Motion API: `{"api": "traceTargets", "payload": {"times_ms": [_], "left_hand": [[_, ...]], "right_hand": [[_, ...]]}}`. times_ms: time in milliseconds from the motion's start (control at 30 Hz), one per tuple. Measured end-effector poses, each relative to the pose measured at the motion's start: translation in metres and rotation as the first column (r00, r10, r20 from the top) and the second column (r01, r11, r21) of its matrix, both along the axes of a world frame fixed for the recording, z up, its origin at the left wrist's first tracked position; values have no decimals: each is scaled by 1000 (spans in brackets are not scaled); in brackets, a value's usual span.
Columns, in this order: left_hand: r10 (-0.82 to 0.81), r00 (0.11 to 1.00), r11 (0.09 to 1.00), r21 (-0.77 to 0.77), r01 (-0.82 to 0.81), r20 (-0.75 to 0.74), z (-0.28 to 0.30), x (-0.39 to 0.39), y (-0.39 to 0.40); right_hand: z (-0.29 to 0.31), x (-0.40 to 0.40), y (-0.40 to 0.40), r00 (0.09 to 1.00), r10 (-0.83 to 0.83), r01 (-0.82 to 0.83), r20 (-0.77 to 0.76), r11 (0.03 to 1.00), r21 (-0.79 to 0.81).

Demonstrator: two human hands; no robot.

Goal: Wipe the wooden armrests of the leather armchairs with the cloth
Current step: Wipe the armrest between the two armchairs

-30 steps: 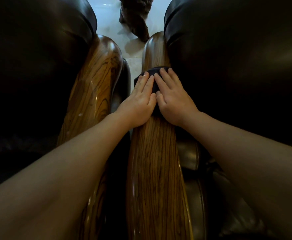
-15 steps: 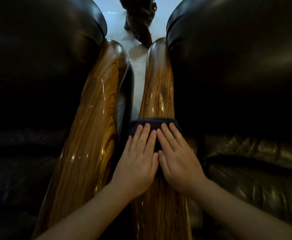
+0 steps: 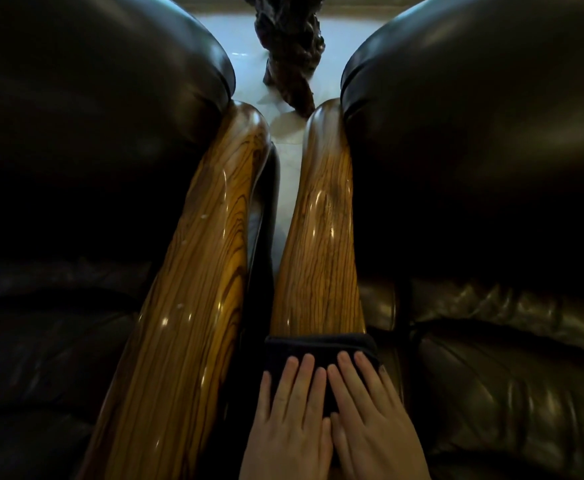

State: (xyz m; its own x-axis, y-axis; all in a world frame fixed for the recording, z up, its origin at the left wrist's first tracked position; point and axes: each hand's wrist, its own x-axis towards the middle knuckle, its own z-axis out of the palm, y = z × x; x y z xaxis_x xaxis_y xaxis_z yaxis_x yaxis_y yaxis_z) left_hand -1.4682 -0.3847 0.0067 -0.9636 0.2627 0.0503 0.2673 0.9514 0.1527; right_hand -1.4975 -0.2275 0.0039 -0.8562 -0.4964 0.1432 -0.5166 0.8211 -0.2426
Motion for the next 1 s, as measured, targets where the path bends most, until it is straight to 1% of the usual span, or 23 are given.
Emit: {"api": "traceTargets", "payload": {"times_ms": [67,200,300,367,433,533,600,633,667,700,733,767,800,833,867,900,933,1000], "left_hand": [[0,1000,1000,7,0,-2,-4,9,1],[20,1000,998,54,-19,-4,-2,15,3],[17,999,999,41,-19,41,10,15,3],[23,996,998,59,-28,92,23,13,3],[28,993,992,115,-42,118,40,7,0],[11,998,971,239,-26,67,61,-11,-14],[28,998,963,265,-40,49,69,-27,-27],[58,994,955,285,-82,93,71,-35,-32],[106,979,931,328,-160,175,71,-41,-37],[161,946,885,383,-265,282,71,-46,-40],[203,897,820,433,-375,392,71,-49,-42],[223,850,755,466,-460,477,69,-51,-43],[232,823,717,481,-505,518,67,-52,-43],[238,815,706,482,-519,529,66,-52,-43],[248,818,712,476,-517,519,64,-52,-43],[265,825,723,463,-513,499,64,-52,-42],[285,830,735,446,-510,479,63,-53,-41],[314,841,758,418,-501,441,65,-54,-39]], "right_hand": [[-3,8,2,1000,4,-4,1,1000,-2],[-1,14,4,999,9,-9,52,1000,-8],[6,14,4,997,3,-4,76,1000,9],[12,15,2,995,-5,4,99,1000,14],[20,14,2,994,-25,23,109,999,22],[35,7,9,995,-2,1,98,1000,18],[43,1,14,995,4,-1,103,1000,-27],[47,-3,16,993,-33,39,115,998,-51],[49,-7,17,986,-96,107,134,991,-76],[51,-11,17,970,-175,194,167,975,-111],[52,-15,17,940,-250,289,234,945,-153],[54,-19,16,886,-304,387,350,901,-197],[55,-23,15,807,-325,482,494,844,-233],[56,-27,14,714,-307,565,629,783,-259],[58,-30,13,630,-267,626,729,730,-274],[59,-31,10,575,-240,659,782,702,-269],[61,-32,7,559,-250,665,791,705,-246],[64,-32,2,592,-329,645,735,741,-187]]}}
